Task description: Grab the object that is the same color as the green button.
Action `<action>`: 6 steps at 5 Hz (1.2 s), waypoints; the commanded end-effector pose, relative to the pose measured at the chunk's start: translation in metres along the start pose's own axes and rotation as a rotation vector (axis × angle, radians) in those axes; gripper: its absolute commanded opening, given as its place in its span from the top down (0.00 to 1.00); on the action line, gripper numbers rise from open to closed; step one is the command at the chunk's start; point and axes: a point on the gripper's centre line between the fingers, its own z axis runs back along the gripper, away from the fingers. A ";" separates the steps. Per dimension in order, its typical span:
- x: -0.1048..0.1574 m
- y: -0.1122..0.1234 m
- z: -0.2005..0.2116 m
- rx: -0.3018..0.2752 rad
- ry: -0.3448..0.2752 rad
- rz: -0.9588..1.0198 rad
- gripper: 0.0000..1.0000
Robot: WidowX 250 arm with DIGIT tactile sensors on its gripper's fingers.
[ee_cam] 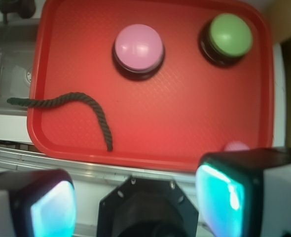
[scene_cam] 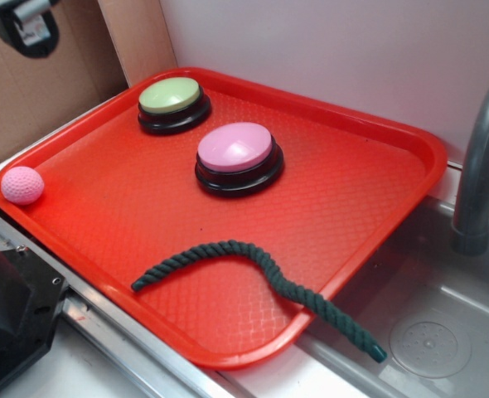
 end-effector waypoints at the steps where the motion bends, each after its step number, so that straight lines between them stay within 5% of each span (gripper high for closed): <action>1: 0.019 -0.028 -0.023 0.023 -0.025 -0.266 0.00; 4: 0.038 -0.043 -0.112 0.014 -0.001 -0.502 0.00; 6: 0.036 -0.041 -0.159 0.032 0.033 -0.462 0.00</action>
